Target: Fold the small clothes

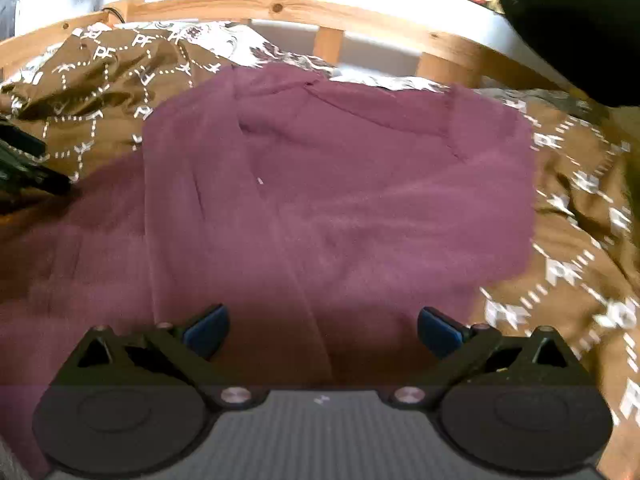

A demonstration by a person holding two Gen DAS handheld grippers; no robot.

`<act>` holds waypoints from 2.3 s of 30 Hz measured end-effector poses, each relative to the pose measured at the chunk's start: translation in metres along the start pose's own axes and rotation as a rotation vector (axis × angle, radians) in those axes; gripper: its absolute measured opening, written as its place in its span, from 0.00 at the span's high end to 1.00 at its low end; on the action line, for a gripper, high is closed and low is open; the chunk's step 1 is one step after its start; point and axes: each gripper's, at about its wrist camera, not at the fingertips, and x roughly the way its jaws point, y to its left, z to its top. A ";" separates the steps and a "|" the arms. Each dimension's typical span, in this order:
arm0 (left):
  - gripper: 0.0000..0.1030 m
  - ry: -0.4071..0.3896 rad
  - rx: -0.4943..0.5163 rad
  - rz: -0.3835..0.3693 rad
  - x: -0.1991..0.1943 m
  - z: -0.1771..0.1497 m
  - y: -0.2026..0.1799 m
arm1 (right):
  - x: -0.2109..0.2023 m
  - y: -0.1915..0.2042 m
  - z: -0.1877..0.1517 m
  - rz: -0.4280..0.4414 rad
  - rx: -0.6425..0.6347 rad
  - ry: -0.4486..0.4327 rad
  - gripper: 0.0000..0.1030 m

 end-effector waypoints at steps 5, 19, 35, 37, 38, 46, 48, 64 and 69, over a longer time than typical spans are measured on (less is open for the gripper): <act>0.01 -0.054 0.140 -0.062 -0.040 -0.025 -0.019 | -0.042 -0.007 -0.036 -0.026 0.036 0.002 0.01; 0.01 0.012 0.213 -0.281 -0.072 -0.054 -0.046 | -0.116 0.037 -0.084 0.050 -0.132 0.020 0.00; 0.01 0.076 0.378 -0.169 -0.053 -0.070 -0.068 | -0.112 0.046 -0.096 -0.039 -0.181 -0.073 0.01; 0.01 0.080 0.368 -0.147 -0.049 -0.067 -0.066 | -0.115 0.042 -0.094 -0.030 -0.173 -0.095 0.01; 0.01 0.080 0.364 -0.135 -0.048 -0.066 -0.064 | -0.115 0.041 -0.094 -0.028 -0.168 -0.101 0.01; 0.01 0.035 0.321 -0.071 -0.051 -0.043 -0.045 | -0.122 0.025 -0.087 -0.004 -0.075 -0.156 0.01; 0.01 0.026 0.302 -0.056 -0.051 -0.037 -0.041 | -0.122 0.019 -0.085 0.008 -0.038 -0.160 0.01; 0.09 0.048 0.130 -0.093 -0.036 -0.011 -0.026 | -0.123 -0.001 -0.082 0.134 0.173 -0.194 0.01; 0.17 0.048 0.128 -0.100 -0.033 -0.007 -0.029 | -0.123 0.018 -0.080 0.207 0.104 -0.209 0.01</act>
